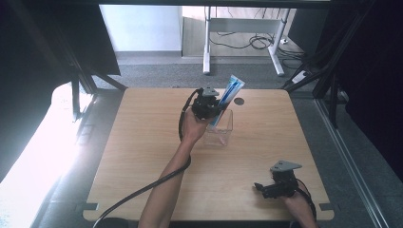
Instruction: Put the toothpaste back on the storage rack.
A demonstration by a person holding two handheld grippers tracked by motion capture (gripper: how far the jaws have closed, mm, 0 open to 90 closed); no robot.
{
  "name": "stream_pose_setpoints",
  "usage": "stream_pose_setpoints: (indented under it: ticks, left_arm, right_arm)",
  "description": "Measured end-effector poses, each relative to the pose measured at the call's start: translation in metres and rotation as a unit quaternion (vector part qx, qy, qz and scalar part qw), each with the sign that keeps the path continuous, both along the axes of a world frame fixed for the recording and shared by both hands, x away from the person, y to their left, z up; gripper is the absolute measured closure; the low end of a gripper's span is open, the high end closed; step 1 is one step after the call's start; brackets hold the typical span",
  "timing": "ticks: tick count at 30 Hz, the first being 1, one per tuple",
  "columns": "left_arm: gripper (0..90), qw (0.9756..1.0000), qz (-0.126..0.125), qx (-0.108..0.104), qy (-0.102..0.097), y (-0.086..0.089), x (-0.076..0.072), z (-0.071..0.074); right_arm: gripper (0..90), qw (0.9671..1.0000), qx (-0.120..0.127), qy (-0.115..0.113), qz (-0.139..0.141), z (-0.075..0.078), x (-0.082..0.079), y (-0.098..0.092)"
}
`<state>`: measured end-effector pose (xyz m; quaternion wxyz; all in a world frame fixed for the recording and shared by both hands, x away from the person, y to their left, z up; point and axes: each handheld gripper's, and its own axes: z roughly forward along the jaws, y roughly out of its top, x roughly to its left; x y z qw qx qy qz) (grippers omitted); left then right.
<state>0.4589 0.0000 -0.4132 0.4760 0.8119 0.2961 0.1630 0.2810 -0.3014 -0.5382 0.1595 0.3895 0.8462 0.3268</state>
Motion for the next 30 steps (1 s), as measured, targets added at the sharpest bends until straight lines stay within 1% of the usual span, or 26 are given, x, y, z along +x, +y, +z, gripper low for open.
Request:
stream_pose_setpoints:
  ticks: [7, 13, 17, 24, 30]
  left_arm:
    - [74.3, 0.9999, -0.001, 0.010, 0.006, -0.005, -0.001, -0.015]
    - [74.2, 0.9998, 0.000, 0.017, 0.009, -0.005, -0.002, -0.024]
    - [74.2, 0.9998, 0.003, 0.017, 0.011, -0.005, -0.003, -0.029]
    - [74.0, 0.9996, 0.003, 0.028, 0.010, -0.007, -0.005, -0.037]
    - [73.7, 0.9990, 0.001, 0.041, 0.015, -0.008, -0.005, -0.043]
  right_arm:
    - [1.3, 1.0000, 0.000, 0.002, 0.000, 0.000, 0.000, -0.001]
    - [1.4, 1.0000, -0.001, 0.002, 0.000, 0.000, 0.000, -0.001]
    - [1.4, 1.0000, -0.001, 0.002, 0.000, 0.000, 0.000, -0.001]
    - [1.5, 1.0000, -0.001, 0.003, 0.001, 0.000, 0.000, -0.001]
    - [1.9, 1.0000, -0.001, 0.002, 0.001, 0.000, 0.000, -0.001]
